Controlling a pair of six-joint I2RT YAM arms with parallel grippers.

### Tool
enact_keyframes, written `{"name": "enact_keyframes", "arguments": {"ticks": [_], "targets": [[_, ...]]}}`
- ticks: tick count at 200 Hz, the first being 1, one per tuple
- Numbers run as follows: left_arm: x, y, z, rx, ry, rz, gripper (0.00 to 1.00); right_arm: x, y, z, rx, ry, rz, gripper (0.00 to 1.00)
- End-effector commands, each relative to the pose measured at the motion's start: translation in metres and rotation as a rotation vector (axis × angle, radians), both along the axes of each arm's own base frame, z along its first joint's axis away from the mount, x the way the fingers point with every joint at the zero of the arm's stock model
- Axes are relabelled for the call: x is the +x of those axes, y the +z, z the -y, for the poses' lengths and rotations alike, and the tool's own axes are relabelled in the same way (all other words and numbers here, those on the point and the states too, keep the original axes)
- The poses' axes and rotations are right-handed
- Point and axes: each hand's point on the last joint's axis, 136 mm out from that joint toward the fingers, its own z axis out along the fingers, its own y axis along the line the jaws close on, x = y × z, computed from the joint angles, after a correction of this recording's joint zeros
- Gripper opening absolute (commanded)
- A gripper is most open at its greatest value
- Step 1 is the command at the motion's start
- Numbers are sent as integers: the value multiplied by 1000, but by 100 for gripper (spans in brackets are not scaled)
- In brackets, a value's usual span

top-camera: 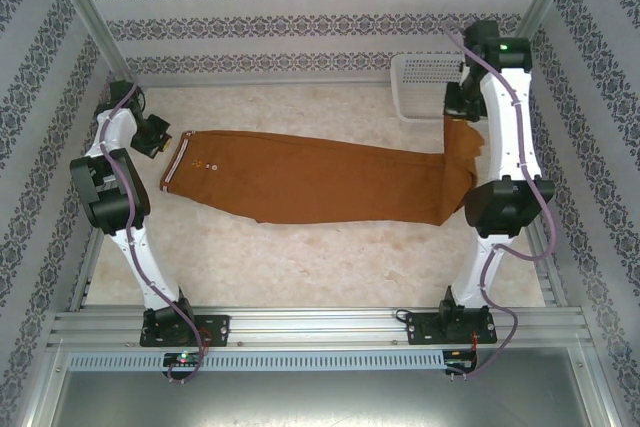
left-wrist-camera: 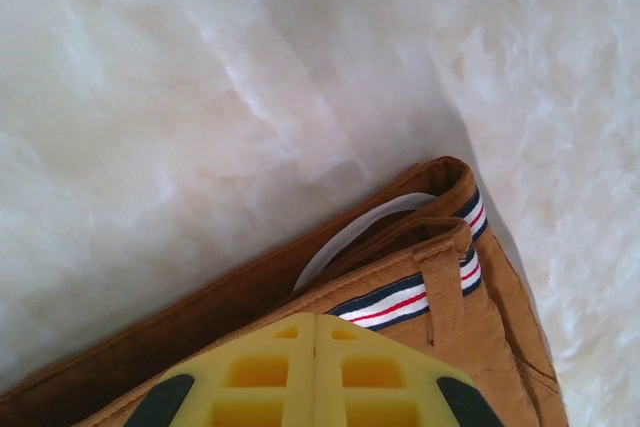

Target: Roll up the long pants

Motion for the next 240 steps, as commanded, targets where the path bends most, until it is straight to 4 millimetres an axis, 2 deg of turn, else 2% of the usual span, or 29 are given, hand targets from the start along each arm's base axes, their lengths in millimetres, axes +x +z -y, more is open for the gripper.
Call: {"name": "enact_keyframes", "arguments": {"ticks": [1, 44, 82, 114, 181, 224, 240], "targets": [[-11, 15, 3, 37, -21, -27, 0, 1, 13, -63, 215, 54, 37, 0], [-10, 20, 4, 61, -36, -34, 0, 16, 25, -168, 492, 187, 84, 0], [-13, 20, 7, 58, -41, -44, 0, 27, 39, -249, 707, 272, 119, 0], [-14, 27, 5, 73, -51, -39, 0, 33, 41, -310, 864, 331, 105, 0], [-17, 29, 4, 88, -66, -57, 0, 48, 60, -400, 1121, 418, 132, 0], [-16, 34, 4, 94, -77, -52, 0, 58, 73, -444, 1265, 448, 162, 0], [-16, 34, 5, 87, -78, -51, 0, 63, 71, -462, 1308, 456, 174, 0]]}}
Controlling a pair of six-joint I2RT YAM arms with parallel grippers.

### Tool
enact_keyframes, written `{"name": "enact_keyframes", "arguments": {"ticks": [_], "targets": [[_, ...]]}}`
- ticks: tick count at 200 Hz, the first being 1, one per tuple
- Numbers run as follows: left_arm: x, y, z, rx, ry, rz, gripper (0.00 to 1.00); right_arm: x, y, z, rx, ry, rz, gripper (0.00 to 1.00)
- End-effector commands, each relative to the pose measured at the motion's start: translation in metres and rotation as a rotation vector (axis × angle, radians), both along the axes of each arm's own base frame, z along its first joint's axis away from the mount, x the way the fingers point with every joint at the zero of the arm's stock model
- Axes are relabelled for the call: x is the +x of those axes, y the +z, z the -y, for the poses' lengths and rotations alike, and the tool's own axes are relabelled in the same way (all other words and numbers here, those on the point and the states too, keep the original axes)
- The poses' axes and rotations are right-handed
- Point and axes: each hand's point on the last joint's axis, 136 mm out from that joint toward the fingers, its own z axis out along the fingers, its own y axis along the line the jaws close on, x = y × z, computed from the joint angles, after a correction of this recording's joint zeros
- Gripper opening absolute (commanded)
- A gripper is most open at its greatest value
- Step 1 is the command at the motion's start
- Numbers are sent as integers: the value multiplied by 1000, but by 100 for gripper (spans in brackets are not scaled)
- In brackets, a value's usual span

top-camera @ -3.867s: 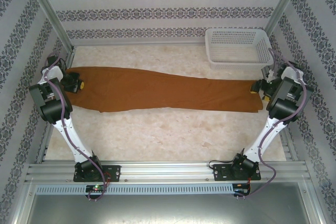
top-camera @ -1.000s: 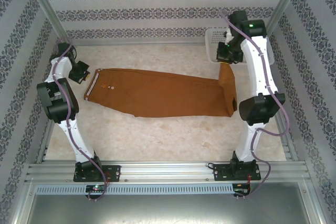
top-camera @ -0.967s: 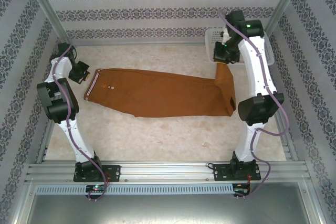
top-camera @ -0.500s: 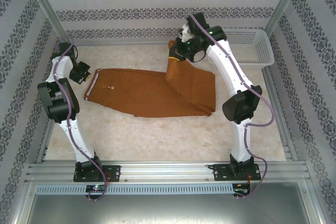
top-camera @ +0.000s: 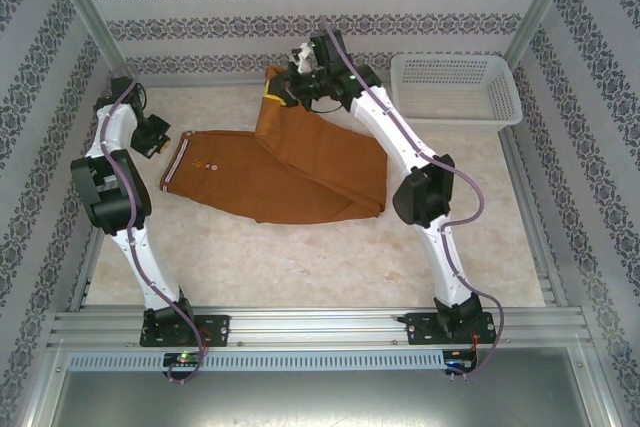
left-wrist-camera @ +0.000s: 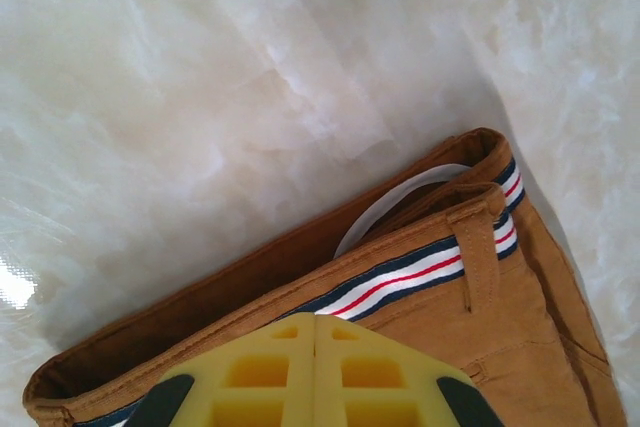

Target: Roll up the long pants

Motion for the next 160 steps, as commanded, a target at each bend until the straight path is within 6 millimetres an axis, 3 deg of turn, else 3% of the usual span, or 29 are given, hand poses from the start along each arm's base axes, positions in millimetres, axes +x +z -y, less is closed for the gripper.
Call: {"name": "enact_keyframes", "arguments": {"ticks": [1, 36, 71, 160], "targets": [[-3, 24, 4, 26, -28, 19, 0, -1, 39, -36, 171, 48, 83, 0], [-6, 24, 5, 26, -35, 12, 0, -1, 13, -77, 241, 69, 45, 0], [-7, 25, 5, 29, -32, 10, 0, -6, -14, -106, 266, 76, -2, 0], [-5, 28, 5, 19, -33, 18, 0, -6, -29, -130, 320, 47, -45, 0]]}}
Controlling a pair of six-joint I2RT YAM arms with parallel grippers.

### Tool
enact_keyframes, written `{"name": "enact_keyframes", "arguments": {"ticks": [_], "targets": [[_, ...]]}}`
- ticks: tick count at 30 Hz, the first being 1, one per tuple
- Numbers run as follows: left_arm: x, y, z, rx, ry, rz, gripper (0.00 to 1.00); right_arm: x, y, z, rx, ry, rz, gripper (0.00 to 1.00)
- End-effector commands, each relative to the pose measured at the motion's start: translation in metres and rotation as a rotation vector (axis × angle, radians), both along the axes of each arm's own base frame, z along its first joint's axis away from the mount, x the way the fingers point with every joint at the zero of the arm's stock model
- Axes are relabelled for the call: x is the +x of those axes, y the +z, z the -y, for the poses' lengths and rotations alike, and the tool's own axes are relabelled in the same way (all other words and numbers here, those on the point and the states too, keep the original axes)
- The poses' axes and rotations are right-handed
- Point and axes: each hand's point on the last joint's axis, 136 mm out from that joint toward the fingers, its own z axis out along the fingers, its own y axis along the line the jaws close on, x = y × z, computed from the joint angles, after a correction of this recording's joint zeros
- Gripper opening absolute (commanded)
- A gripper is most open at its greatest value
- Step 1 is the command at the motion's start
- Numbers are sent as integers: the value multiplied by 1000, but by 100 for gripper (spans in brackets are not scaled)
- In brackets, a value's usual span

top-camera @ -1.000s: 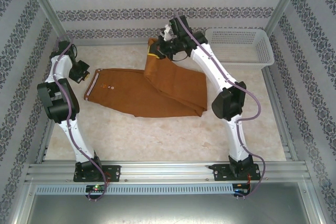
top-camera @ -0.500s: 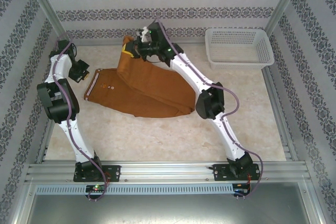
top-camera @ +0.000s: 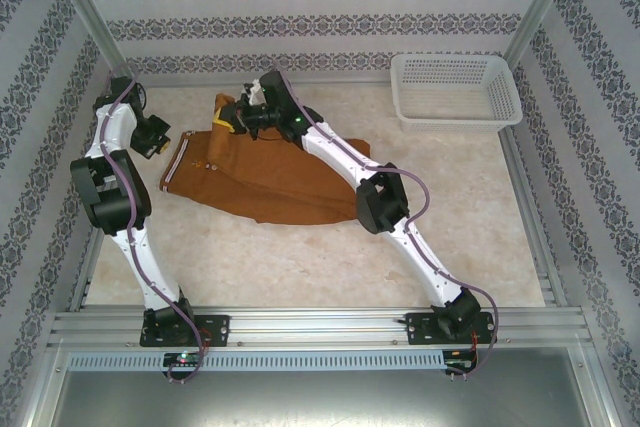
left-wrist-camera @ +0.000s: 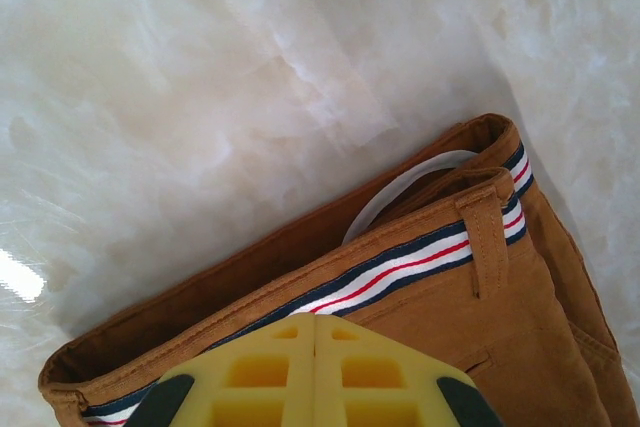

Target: Roll up the long pants

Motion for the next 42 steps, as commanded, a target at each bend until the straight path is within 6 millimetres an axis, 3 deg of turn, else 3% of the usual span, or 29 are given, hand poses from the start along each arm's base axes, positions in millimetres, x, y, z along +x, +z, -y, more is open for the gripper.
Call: {"name": "enact_keyframes", "arguments": {"ticks": [1, 11, 21, 22, 24, 25, 26, 28, 31, 34, 37, 39, 40, 41, 42], "targets": [[0, 27, 3, 21, -17, 37, 0, -3, 46, -11, 119, -10, 89, 0], [1, 24, 4, 11, -13, 39, 0, -22, 42, -31, 126, 15, 66, 0], [2, 28, 5, 9, -12, 49, 0, -36, 8, -46, 88, 55, 11, 3], [2, 29, 5, 9, -14, 49, 3, -36, 6, -46, 86, 52, 9, 18], [3, 33, 6, 7, -22, 60, 28, -30, -1, -44, 74, 36, -2, 66], [4, 35, 7, 1, -27, 68, 41, -28, -3, -41, 67, 31, -7, 81], [4, 39, 8, -2, -31, 76, 49, -24, -5, -38, 61, 28, -9, 88], [4, 48, 9, 1, -33, 97, 76, -21, -5, -31, 42, 32, -6, 90], [1, 65, 6, 30, -18, 113, 78, -16, 3, -19, 6, 24, 36, 90], [-1, 83, 4, 50, -10, 138, 73, -12, 11, -6, -30, 15, 66, 89], [-3, 99, 3, 71, -10, 163, 56, -13, 11, 7, -78, 36, 90, 85], [-5, 106, 2, 83, -14, 168, 23, -17, 10, 16, -108, 65, 105, 63], [-8, 108, 3, 85, -17, 158, 0, -18, 10, 28, -144, 77, 123, 15], [-10, 109, 4, 84, -19, 153, 0, -19, 8, 43, -202, 87, 144, 0], [-11, 109, 6, 77, -23, 153, 0, -18, 3, 61, -271, 87, 168, 0]]}}
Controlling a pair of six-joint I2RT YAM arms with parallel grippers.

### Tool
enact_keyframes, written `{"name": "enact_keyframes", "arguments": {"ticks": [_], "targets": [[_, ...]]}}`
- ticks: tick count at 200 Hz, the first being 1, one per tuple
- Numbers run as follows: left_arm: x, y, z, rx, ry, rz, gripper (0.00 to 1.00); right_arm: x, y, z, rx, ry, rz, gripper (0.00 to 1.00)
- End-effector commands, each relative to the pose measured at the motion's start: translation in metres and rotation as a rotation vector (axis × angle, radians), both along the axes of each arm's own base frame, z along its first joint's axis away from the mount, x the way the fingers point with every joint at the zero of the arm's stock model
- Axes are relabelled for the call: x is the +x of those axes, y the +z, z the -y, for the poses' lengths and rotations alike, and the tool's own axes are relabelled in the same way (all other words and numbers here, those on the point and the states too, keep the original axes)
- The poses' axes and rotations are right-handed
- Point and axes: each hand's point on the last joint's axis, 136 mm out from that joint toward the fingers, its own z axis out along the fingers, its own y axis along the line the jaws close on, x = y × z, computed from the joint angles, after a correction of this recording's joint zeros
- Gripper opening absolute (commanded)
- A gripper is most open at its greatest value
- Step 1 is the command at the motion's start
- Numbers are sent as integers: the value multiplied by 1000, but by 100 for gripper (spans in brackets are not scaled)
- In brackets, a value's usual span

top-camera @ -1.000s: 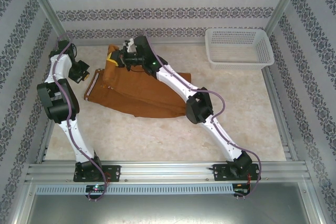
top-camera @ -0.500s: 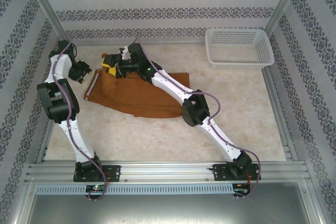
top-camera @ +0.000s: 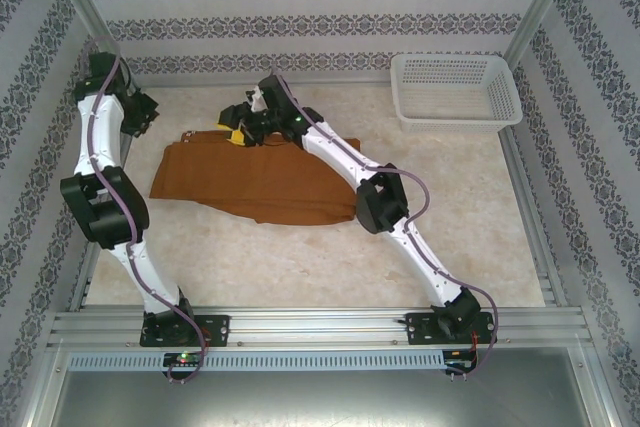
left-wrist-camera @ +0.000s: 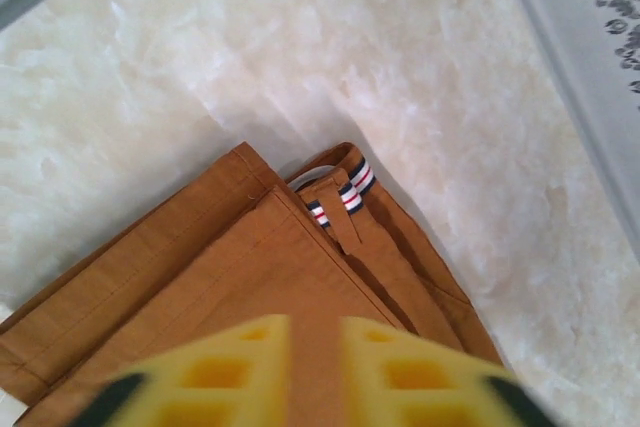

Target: Roll up the long pants

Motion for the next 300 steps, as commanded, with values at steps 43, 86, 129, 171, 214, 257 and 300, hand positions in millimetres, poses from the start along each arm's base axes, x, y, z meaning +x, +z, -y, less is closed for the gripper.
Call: {"name": "enact_keyframes", "arguments": {"ticks": [43, 86, 129, 171, 214, 257, 300], "targets": [[-18, -20, 73, -138, -57, 26, 0, 5, -20, 250, -852, 7, 211, 0], [-10, -109, 147, -238, -74, -99, 0, -36, -87, 311, -1227, 192, 138, 0], [6, -158, 179, -219, -95, -220, 0, -51, -121, 316, -1251, 236, 140, 0], [15, -169, 191, -206, -106, -246, 0, -61, -134, 305, -1250, 289, 151, 0], [25, -172, 189, -179, -123, -270, 0, -95, -149, 306, -1291, 374, 127, 0], [44, -171, 194, -189, -158, -263, 0, -143, -152, 287, -1251, 445, 113, 0], [53, -169, 197, -199, -180, -244, 0, -178, -147, 249, -1151, 471, 110, 0]]}}
